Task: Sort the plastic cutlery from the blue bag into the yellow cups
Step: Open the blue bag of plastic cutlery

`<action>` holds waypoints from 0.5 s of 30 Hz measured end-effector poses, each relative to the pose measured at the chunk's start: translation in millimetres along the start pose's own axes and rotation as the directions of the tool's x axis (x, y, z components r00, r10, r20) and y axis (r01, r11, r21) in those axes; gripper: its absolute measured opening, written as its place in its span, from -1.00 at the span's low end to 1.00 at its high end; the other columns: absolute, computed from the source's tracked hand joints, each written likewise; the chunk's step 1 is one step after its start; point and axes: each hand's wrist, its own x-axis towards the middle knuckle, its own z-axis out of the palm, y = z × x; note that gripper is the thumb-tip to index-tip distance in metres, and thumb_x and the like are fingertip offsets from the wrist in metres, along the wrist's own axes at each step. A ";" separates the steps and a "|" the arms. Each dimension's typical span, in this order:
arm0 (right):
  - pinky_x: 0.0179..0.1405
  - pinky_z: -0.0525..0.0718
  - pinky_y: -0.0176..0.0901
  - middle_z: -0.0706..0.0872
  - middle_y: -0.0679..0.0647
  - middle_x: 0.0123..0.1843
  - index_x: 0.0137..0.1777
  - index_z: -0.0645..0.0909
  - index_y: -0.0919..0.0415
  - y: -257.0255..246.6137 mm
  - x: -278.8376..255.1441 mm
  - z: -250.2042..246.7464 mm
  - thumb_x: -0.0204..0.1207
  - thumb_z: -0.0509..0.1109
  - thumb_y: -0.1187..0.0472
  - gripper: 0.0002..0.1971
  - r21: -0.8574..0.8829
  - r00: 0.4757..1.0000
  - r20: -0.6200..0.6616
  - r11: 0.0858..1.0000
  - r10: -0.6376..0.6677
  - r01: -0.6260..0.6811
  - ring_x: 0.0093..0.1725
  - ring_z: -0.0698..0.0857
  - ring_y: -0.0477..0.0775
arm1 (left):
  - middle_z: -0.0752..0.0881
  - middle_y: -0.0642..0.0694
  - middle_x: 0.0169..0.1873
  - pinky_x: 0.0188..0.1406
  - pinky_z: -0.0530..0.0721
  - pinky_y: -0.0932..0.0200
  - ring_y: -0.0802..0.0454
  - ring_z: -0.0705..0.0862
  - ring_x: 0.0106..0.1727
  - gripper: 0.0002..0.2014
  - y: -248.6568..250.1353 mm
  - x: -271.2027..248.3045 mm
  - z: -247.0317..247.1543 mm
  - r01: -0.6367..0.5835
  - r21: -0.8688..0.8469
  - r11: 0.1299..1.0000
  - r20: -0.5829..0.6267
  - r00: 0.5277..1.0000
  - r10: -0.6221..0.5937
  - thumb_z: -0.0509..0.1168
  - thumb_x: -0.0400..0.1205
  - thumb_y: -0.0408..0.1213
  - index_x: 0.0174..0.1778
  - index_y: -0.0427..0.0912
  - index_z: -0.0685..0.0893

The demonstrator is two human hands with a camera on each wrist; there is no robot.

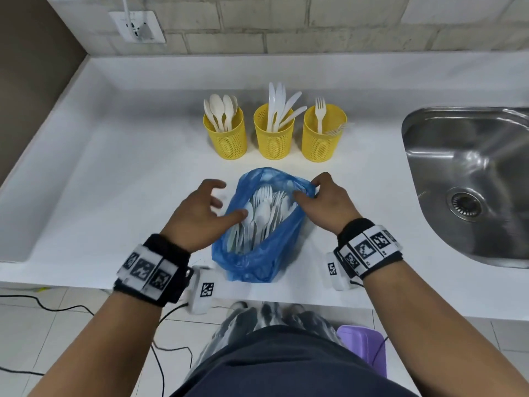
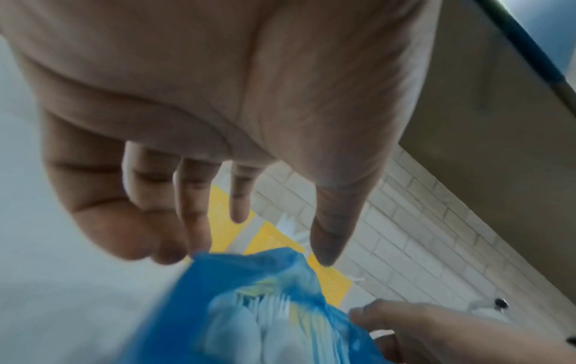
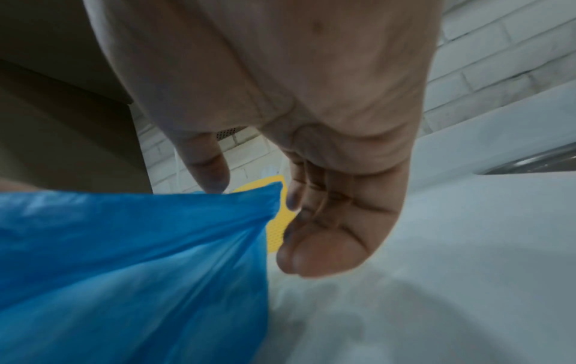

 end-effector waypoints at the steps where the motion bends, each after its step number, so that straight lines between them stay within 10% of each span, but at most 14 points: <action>1: -0.17 0.52 -0.10 0.66 0.05 -0.01 0.23 0.44 0.19 -0.2 -0.7 5.2 0.62 0.43 -0.05 -0.61 0.006 1.000 0.019 1.000 -0.016 0.016 -0.06 0.65 0.11 | 0.66 0.05 0.10 -0.05 0.65 0.12 0.07 0.72 0.01 -0.31 6.1 8.6 5.8 -0.060 0.038 0.997 -0.047 0.997 0.061 0.52 0.46 0.25 0.47 0.18 0.44; 4: -0.02 0.55 -0.07 0.63 0.09 0.02 0.28 0.49 0.28 -0.2 4.7 17.4 0.68 0.37 0.11 -0.70 -0.008 0.996 -0.023 0.996 -0.088 0.088 0.00 0.61 0.16 | 0.68 -0.09 0.20 0.10 0.56 0.12 -0.06 0.69 0.17 -0.33 15.8 39.7 27.8 -0.105 0.165 0.981 -0.045 0.992 0.114 0.47 0.56 0.14 0.54 -0.02 0.46; 7: -0.07 0.61 0.06 0.66 0.18 -0.11 -0.06 0.60 0.29 -0.3 20.2 21.0 0.68 0.28 0.22 -0.85 -0.005 0.996 -0.057 0.998 -0.067 0.067 -0.06 0.64 0.26 | 0.76 -0.15 -0.02 -0.05 0.50 0.13 -0.21 0.72 0.11 -0.74 15.3 64.1 38.0 -0.062 0.262 0.963 -0.022 0.997 0.071 0.32 0.70 -0.05 0.13 -0.17 0.70; 9: -0.08 0.75 0.26 0.69 0.32 -0.23 -0.22 0.62 0.36 -0.9 27.4 21.7 0.61 0.31 0.22 -0.76 0.244 0.999 -0.036 0.969 0.038 -0.028 -0.14 0.69 0.33 | 0.69 -0.22 -0.21 -0.15 0.43 0.12 -0.24 0.68 -0.06 -0.72 12.9 72.2 33.3 -0.030 0.191 0.981 -0.063 0.997 0.043 0.22 0.75 -0.19 -0.16 -0.29 0.68; 11: -0.20 0.73 0.12 0.70 0.25 -0.38 -0.26 0.62 0.36 -0.3 33.0 19.4 0.67 0.34 0.25 -0.73 0.627 0.980 0.057 0.757 0.191 -0.184 -0.25 0.68 0.23 | 0.71 -0.30 -0.24 -0.12 0.50 0.07 -0.20 0.64 -0.13 -0.70 9.9 75.2 26.2 0.045 -0.064 0.997 -0.047 0.998 -0.048 0.19 0.77 -0.29 -0.17 -0.39 0.69; 13: -0.30 0.66 -0.06 0.70 0.11 -0.47 -0.24 0.63 0.30 1.8 36.6 16.1 0.76 0.34 0.28 -0.71 0.819 0.943 0.223 0.477 0.246 -0.318 -0.39 0.68 0.10 | 0.78 -0.18 -0.35 -0.04 0.61 0.06 -0.14 0.67 -0.19 -0.74 8.6 71.1 18.2 0.208 -0.557 0.804 0.063 0.976 -0.209 0.23 0.76 -0.33 -0.18 -0.34 0.72; 15: -0.20 0.71 -0.02 0.76 0.17 -0.35 -0.17 0.67 0.29 3.3 43.3 15.1 0.76 0.37 0.23 -0.74 0.841 0.922 0.288 0.393 0.259 -0.372 -0.34 0.73 0.14 | 0.74 -0.11 -0.49 -0.23 0.65 0.14 -0.06 0.66 -0.34 -0.73 8.7 62.7 14.1 0.397 -0.803 0.445 0.271 0.907 -0.321 0.23 0.72 -0.30 -0.26 -0.25 0.72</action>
